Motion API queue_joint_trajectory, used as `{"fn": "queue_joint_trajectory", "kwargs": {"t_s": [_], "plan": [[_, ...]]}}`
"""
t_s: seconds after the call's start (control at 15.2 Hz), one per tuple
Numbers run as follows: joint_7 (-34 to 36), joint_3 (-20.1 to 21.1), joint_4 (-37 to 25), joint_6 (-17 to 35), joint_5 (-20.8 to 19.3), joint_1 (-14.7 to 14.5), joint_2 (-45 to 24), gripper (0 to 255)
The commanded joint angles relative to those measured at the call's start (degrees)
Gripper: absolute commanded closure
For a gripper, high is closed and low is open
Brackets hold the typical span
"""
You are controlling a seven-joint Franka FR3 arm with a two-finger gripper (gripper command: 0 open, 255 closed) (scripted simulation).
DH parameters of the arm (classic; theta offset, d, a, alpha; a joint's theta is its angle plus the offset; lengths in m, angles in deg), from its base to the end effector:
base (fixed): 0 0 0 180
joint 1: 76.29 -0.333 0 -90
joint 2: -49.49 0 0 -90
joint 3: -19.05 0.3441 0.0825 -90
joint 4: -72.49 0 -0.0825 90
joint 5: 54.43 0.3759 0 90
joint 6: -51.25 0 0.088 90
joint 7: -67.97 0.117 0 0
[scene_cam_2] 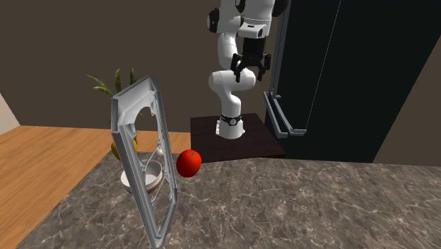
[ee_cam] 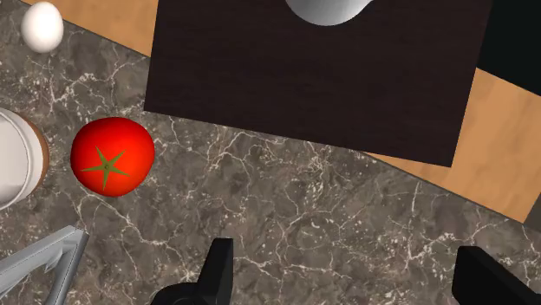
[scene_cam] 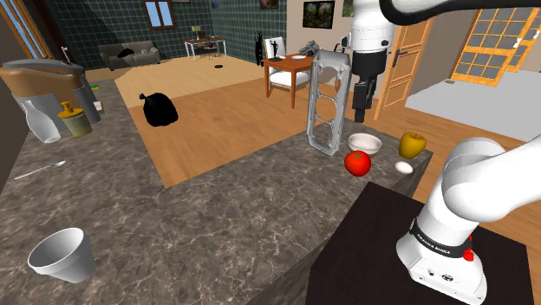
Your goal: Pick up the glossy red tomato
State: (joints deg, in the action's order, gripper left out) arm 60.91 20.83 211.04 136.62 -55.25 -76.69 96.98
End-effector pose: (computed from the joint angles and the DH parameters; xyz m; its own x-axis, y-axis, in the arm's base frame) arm 0.2553 0.0110 0.5766 0.9837 0.1470 -0.1031 0.1503 -0.9883 0.0247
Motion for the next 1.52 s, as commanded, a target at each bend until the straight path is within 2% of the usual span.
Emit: {"fn": "queue_joint_trajectory", "kwargs": {"t_s": [0.0,0.73,1.12,1.45], "plan": [[0.00,0.00,0.00,0.00,0.00,0.00,0.00,0],[-2.56,-3.65,14.59,20.38,-11.97,5.59,-4.39,0],[-2.05,-6.14,18.79,33.38,-20.15,10.42,-11.77,0],[0.22,-7.99,19.58,44.55,-28.44,15.44,-20.74,0]]}}
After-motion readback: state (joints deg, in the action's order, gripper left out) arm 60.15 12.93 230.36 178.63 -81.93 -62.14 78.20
